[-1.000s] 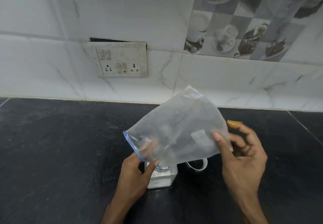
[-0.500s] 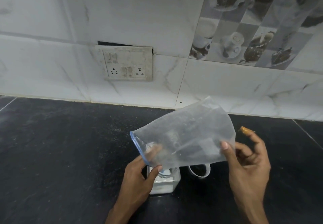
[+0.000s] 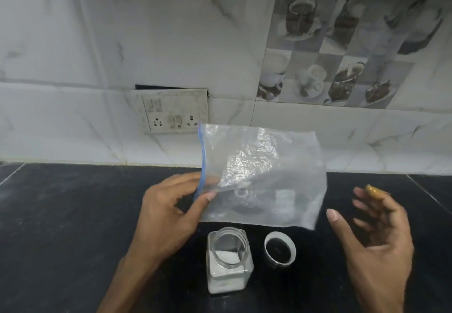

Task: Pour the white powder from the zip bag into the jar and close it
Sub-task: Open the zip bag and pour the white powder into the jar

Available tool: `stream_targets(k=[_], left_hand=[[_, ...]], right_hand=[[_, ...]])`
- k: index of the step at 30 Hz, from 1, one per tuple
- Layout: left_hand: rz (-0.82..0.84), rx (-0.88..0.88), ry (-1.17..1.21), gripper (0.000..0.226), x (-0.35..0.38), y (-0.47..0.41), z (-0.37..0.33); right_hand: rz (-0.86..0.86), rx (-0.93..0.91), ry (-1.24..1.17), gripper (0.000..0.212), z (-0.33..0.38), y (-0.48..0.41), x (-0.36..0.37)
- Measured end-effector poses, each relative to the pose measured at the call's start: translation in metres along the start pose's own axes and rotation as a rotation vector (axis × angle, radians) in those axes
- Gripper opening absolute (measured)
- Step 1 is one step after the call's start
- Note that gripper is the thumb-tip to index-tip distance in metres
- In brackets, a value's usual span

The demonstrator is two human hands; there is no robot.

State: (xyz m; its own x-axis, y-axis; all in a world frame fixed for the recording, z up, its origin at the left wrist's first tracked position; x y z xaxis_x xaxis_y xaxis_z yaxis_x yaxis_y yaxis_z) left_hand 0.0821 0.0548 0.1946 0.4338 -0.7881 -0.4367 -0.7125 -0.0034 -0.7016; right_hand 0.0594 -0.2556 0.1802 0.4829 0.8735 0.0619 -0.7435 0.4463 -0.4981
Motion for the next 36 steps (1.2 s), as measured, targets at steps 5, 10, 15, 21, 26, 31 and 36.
stream_targets(k=[5,10,15,21,26,31,36], left_hand=[[0.049,0.099,-0.2,0.021,-0.026,-0.034,-0.005],[0.151,0.2,-0.254,0.024,-0.043,-0.059,-0.025],[0.268,0.218,-0.325,0.021,-0.043,-0.07,-0.037],[0.072,0.157,-0.307,0.035,-0.058,-0.063,-0.024],[-0.017,-0.503,0.095,0.068,-0.023,0.006,0.045],[0.019,-0.656,0.412,0.027,0.024,0.034,0.058],[-0.146,-0.609,0.331,0.036,0.007,0.022,0.06]], right_hand=[[0.168,-0.195,0.081,0.074,0.042,-0.018,0.034],[0.528,-0.174,0.176,0.083,0.034,-0.031,0.096],[0.733,-0.022,0.117,0.058,0.003,-0.013,0.141],[0.587,0.222,-0.217,0.015,-0.031,0.004,0.149],[0.44,0.338,-0.416,0.014,-0.037,0.002,0.136],[0.463,0.374,-0.374,0.015,-0.046,0.007,0.135],[0.386,0.367,-0.316,0.047,-0.042,0.002,0.126]])
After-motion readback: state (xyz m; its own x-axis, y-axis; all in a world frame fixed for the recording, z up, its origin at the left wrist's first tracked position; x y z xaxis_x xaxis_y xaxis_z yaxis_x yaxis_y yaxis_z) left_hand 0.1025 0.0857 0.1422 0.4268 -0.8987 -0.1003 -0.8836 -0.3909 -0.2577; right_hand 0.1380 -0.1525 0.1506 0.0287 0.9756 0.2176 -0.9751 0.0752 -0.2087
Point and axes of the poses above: each hand's wrist, its own y-axis away from the middle knuckle, its own x-axis out of the palm, z = x × y, the point moved 6 cm from there along -y, towards the middle knuckle, and after that the axes turned 7 degrees about -y, right-handed, at the moved point
